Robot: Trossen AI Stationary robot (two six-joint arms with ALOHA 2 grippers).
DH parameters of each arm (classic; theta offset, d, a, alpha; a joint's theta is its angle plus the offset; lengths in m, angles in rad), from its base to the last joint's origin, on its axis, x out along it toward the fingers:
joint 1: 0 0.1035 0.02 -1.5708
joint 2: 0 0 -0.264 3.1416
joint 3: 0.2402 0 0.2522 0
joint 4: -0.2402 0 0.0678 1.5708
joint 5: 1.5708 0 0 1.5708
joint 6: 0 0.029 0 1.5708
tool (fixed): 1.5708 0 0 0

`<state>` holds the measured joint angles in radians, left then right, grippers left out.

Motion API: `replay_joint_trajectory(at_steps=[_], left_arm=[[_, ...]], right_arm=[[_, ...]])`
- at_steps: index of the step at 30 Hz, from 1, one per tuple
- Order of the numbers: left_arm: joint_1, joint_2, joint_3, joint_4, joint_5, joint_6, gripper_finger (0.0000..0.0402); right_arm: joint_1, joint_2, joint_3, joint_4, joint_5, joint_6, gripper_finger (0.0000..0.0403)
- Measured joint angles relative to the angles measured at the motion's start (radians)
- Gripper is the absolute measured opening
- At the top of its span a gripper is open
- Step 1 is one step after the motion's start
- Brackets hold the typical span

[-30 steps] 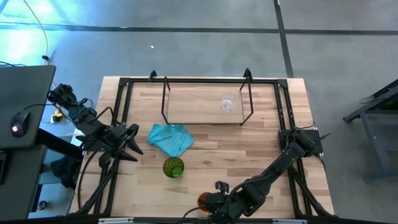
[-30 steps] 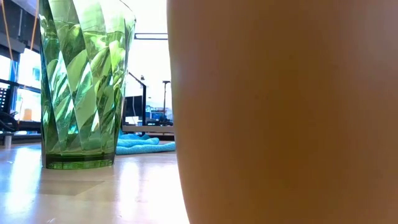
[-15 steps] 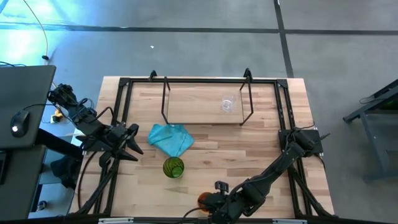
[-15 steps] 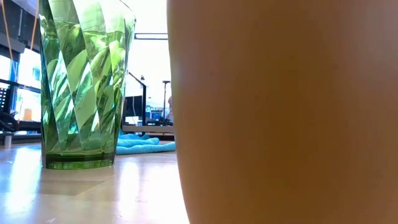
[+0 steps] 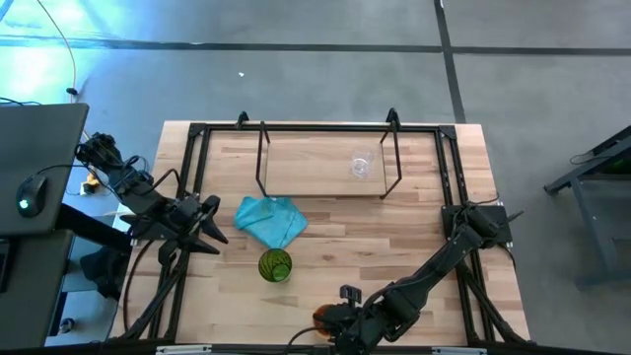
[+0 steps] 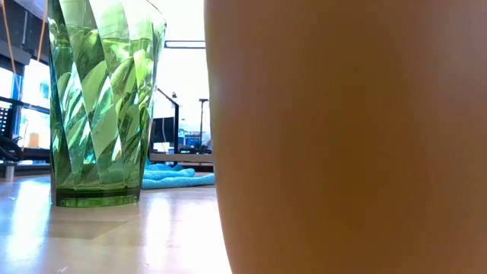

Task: Stack small to large cups/mugs on shelf
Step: Put the orange cup on the shelf

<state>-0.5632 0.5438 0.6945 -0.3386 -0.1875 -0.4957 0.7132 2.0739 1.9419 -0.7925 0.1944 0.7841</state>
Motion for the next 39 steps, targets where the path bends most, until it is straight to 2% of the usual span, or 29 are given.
replay_joint_trajectory(at_steps=[7, 32, 35, 39], left_arm=[[0.0, 0.0, 0.0, -0.001, 0.001, -0.007, 0.0143], [0.0, 0.0, 0.0, -0.004, 0.003, -0.007, 0.0143], [0.0, 0.0, 0.0, -0.005, 0.003, -0.007, 0.0143], [0.0, 0.0, 0.0, -0.005, 0.003, -0.007, 0.0143]], right_arm=[[0.0, 0.022, 0.0, 0.003, -0.04, -0.033, 0.0149], [-0.01, 0.106, 0.001, 0.056, -0.044, 0.002, 0.0149], [-0.018, 0.106, 0.001, 0.046, -0.046, 0.004, 0.0137], [-0.025, 0.106, 0.001, 0.025, -0.054, 0.027, 0.0093]])
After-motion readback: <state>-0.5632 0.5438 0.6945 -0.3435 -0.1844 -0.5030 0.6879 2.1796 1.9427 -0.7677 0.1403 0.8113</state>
